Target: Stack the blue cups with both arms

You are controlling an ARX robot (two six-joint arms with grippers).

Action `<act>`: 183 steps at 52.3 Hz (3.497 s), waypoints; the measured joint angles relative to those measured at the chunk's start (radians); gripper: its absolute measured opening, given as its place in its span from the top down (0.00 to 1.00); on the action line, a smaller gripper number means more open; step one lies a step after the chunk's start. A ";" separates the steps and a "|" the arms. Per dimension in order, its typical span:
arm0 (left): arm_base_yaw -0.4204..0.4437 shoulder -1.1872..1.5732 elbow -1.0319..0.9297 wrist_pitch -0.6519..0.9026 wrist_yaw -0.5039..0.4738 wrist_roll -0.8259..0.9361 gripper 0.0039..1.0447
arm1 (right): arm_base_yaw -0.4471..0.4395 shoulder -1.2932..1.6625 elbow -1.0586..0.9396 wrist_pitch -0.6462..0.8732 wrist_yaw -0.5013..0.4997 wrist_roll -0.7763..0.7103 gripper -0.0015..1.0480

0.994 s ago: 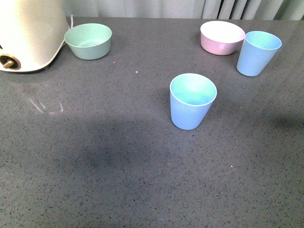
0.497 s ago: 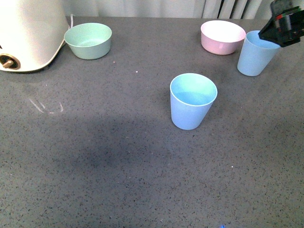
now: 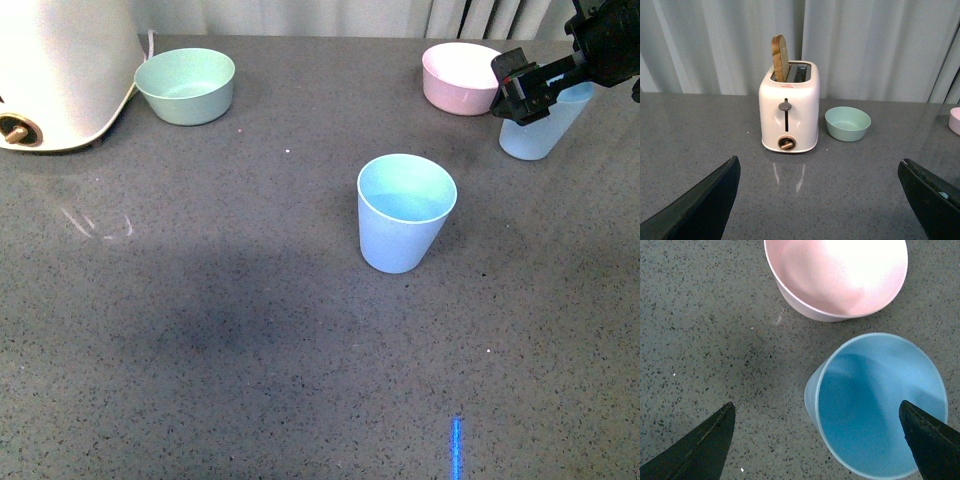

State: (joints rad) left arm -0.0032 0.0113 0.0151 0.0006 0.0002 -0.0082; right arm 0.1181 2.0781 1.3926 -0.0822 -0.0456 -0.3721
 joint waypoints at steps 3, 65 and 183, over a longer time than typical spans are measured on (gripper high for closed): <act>0.000 0.000 0.000 0.000 0.000 0.000 0.08 | 0.005 0.019 0.023 -0.008 0.002 -0.004 0.09; 0.000 0.000 0.000 0.000 0.000 0.000 0.08 | 0.272 -0.389 -0.158 -0.250 -0.236 -0.104 0.98; 0.000 0.000 0.000 0.000 0.000 0.000 0.08 | 0.071 -1.287 -1.108 0.588 0.227 0.380 0.46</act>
State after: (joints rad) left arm -0.0032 0.0113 0.0151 0.0006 -0.0002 -0.0078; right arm 0.1886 0.7910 0.2848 0.5060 0.1814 0.0074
